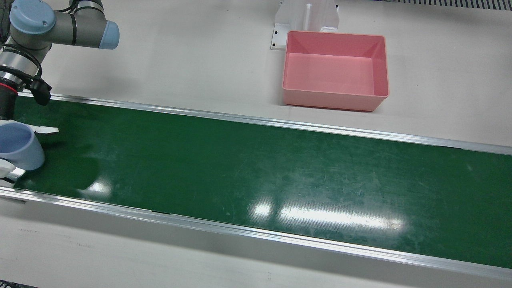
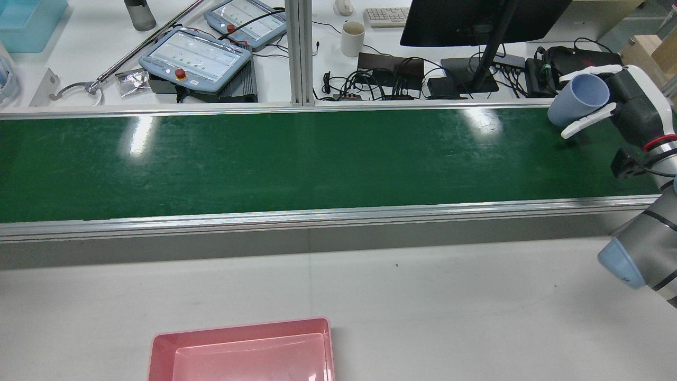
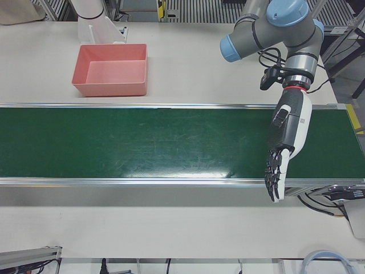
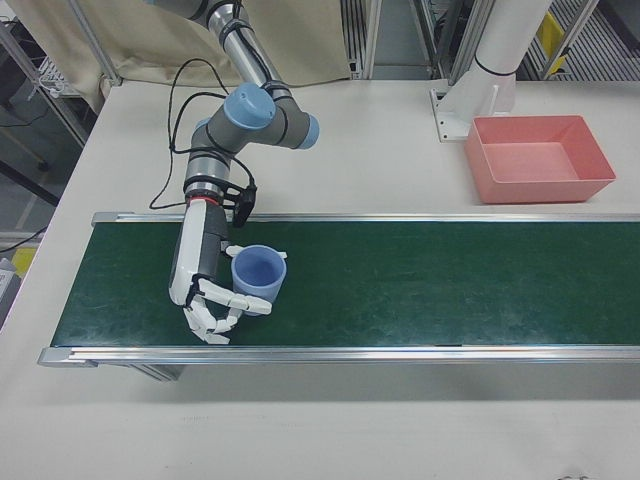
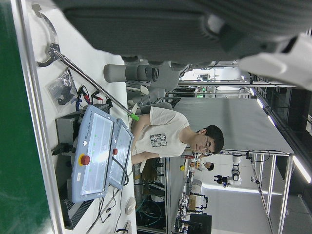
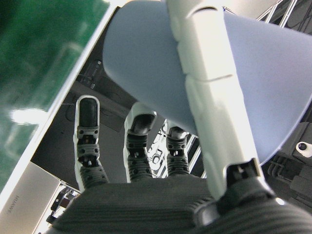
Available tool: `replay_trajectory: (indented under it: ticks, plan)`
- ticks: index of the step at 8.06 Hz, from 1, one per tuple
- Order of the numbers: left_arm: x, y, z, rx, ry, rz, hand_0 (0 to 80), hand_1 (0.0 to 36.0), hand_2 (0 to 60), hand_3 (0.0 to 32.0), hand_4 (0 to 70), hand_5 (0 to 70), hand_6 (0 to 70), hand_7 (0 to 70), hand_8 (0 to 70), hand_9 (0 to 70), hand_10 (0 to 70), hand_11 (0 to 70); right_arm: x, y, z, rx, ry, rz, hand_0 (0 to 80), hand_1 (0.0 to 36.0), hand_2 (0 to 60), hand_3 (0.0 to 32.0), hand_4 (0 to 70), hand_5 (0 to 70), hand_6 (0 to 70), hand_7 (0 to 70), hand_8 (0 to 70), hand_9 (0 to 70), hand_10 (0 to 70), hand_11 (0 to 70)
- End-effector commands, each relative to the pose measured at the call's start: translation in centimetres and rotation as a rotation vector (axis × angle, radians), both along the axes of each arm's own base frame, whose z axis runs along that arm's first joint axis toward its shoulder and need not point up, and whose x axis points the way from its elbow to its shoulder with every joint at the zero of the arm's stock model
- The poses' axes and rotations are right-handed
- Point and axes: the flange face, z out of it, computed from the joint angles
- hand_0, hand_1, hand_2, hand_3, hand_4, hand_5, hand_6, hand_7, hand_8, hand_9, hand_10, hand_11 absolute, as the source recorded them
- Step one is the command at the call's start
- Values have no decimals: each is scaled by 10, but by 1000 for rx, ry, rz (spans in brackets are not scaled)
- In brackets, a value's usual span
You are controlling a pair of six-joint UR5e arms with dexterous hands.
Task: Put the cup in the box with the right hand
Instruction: 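Lift the cup off the belt and carry it toward the pink box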
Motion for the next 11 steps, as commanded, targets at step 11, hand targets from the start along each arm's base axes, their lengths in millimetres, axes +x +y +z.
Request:
replay_trajectory:
  ticks: [11]
  plan:
    - [0, 0, 0, 0, 0, 0, 0, 0, 0, 0, 0, 0, 0, 0, 0, 0, 0, 0, -239, 209, -332, 441, -124, -393, 800, 360, 600, 0, 700, 306, 588, 700, 700, 700, 700, 700]
